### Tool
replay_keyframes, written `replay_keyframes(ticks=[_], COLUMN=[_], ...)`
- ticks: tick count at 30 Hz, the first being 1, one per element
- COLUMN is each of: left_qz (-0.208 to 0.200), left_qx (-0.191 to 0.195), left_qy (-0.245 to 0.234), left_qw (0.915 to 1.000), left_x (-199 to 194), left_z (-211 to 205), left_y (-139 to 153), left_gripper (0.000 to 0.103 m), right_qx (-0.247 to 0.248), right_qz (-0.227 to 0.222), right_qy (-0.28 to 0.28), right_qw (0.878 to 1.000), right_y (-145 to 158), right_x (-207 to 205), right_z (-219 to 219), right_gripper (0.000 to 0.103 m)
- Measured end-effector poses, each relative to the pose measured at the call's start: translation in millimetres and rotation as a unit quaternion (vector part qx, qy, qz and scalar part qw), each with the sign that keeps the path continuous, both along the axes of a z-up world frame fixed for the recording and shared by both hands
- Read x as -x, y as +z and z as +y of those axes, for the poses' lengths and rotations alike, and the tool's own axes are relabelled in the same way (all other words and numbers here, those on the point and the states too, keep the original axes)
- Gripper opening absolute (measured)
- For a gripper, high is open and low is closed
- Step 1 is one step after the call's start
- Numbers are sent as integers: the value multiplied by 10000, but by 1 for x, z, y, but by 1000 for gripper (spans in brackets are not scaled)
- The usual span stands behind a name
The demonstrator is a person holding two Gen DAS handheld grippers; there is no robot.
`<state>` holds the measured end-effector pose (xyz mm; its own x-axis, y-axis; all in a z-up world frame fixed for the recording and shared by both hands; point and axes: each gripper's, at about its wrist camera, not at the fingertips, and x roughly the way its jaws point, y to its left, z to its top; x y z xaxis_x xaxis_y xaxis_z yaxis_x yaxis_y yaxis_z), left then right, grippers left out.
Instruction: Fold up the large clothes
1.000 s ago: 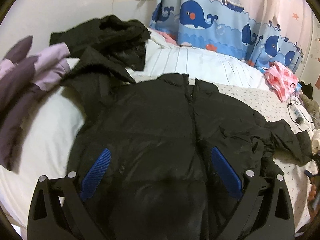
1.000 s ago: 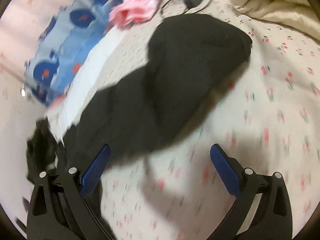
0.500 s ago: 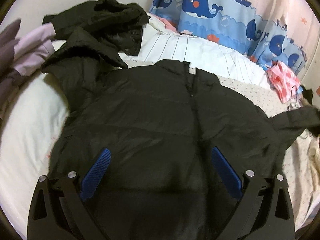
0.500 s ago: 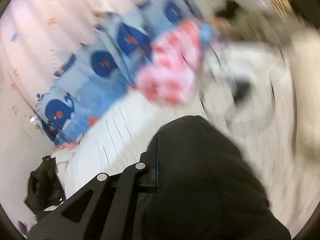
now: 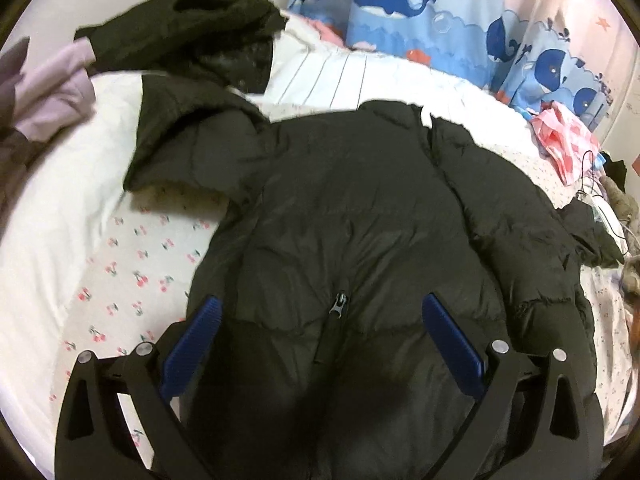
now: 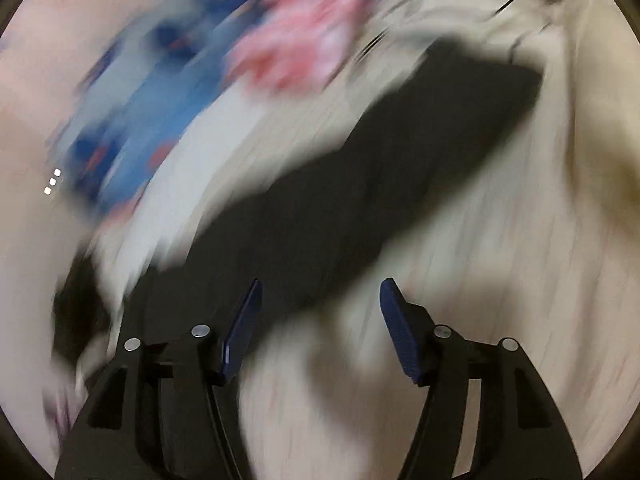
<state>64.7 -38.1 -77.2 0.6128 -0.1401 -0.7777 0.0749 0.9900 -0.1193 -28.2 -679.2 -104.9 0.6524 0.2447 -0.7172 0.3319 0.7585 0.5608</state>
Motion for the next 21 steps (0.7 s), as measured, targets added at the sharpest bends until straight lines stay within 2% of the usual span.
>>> replay_keyframes(ticks=[3, 4, 5, 6, 7, 8, 9, 10, 11, 12, 14, 17, 19, 21], left_qz=[-122, -165, -210, -224, -223, -226, -234, -221, -186, -152, -180, -313, -343, -222], left_qx=[61, 51, 46, 68, 162, 282, 382, 505, 542, 511, 366, 185, 81, 14], left_qy=[-61, -61, -41, -13, 14, 53, 107, 148, 128, 98, 98, 129, 202, 273], left_qw=[9999, 9998, 9998, 9997, 9996, 9993, 9989, 9984, 9983, 9985, 9991, 9993, 9992, 9994], left_x=[7, 10, 14, 19, 25, 34, 43, 57, 66, 76, 91, 112, 121, 122], left_z=[0, 0, 1, 1, 4, 6, 10, 14, 16, 17, 21, 34, 45, 53], left_y=[10, 13, 17, 21, 25, 29, 32, 35, 37, 39, 44, 57, 59, 53], left_gripper=[97, 97, 97, 97, 97, 97, 97, 97, 97, 97, 97, 97, 97, 97], right_qx=[-39, 5, 239, 641, 1078, 1563, 1853, 1929, 1702, 1549, 1414, 1120, 1012, 963], right_qz=[97, 93, 145, 181, 157, 111, 101, 87, 90, 44, -288, -666, -570, -43], right_qy=[1348, 1621, 1870, 2031, 2160, 2416, 2535, 2624, 2644, 2554, 2241, 1689, 1525, 1508], right_qw=[9908, 9867, 9820, 9769, 9703, 9576, 9494, 9455, 9492, 9543, 9638, 9770, 9814, 9839], right_y=[-12, -14, -15, -12, -11, -11, -11, -9, -3, 5, 37, 73, 65, 31], right_x=[66, 82, 97, 108, 118, 123, 124, 122, 118, 116, 115, 141, 172, 193], right_z=[100, 123, 149, 170, 188, 209, 220, 226, 225, 220, 200, 151, 138, 124], right_gripper=[76, 79, 88, 92, 92, 92, 83, 68, 38, 20, 11, 8, 8, 8])
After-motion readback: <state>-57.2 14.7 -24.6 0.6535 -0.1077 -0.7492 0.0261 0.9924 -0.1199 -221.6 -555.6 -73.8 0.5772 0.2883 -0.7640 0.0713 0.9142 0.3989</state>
